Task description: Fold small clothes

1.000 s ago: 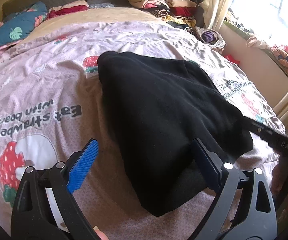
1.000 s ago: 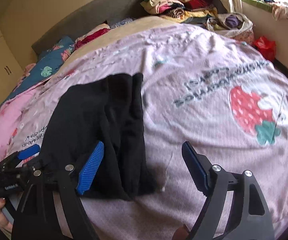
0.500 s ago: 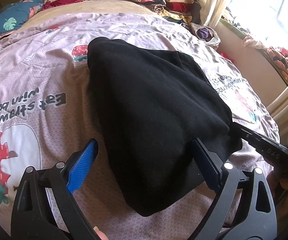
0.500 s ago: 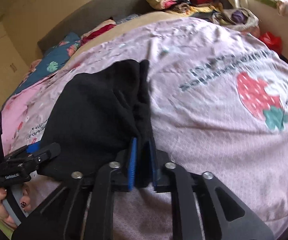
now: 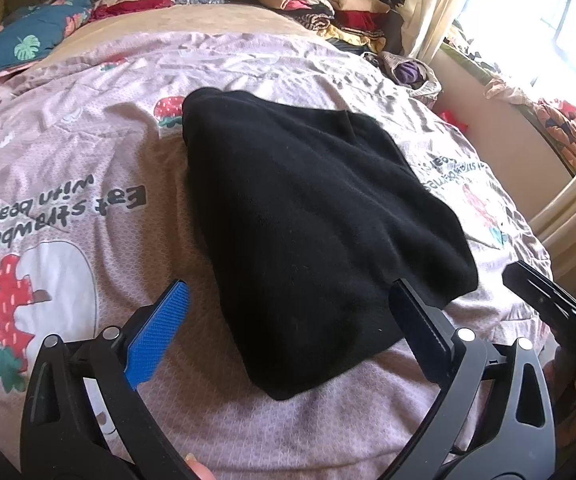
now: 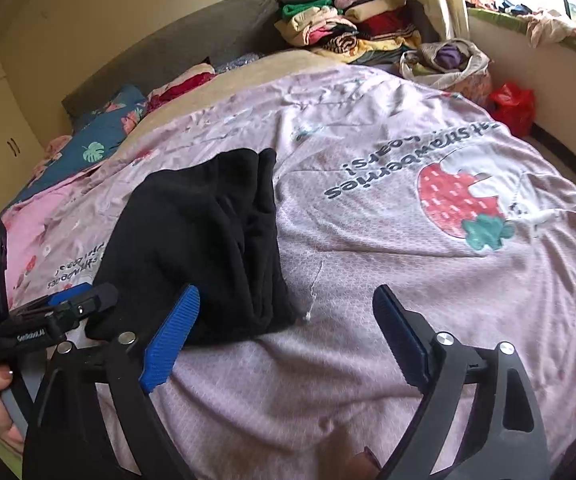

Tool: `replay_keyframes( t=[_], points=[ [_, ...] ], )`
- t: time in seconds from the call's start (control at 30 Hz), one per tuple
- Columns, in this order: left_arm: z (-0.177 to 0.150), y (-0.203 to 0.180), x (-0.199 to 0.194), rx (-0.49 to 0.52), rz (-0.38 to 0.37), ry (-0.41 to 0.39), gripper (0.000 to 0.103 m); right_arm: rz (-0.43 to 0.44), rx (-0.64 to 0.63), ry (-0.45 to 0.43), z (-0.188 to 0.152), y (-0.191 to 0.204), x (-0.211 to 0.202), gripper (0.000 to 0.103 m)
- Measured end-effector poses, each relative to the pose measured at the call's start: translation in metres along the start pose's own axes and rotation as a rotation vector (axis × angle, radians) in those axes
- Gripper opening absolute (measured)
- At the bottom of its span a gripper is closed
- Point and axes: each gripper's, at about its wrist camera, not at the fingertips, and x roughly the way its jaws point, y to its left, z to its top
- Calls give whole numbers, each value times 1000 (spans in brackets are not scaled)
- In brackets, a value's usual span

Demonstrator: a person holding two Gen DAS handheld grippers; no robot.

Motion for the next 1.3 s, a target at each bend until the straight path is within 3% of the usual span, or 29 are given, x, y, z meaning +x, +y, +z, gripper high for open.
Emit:
replay_keyframes(
  t=[0.53,0.7,0.87,1.3],
  points=[
    [-16,-9,-64,27,-34,-97,94,11,-56,-114,-21,32,-81,98],
    [-29,-11,-80,43,-35,-123,94,18,-79,-138,-38,42,-102,98],
    [-48,-9,-93,58,-33,-150,94,-28,-132,-170,-63,55,-119,98],
    [-102,-9,-103,109,38,-139,94,-123,-164,-217,-125,52,-114,98]
  ],
)
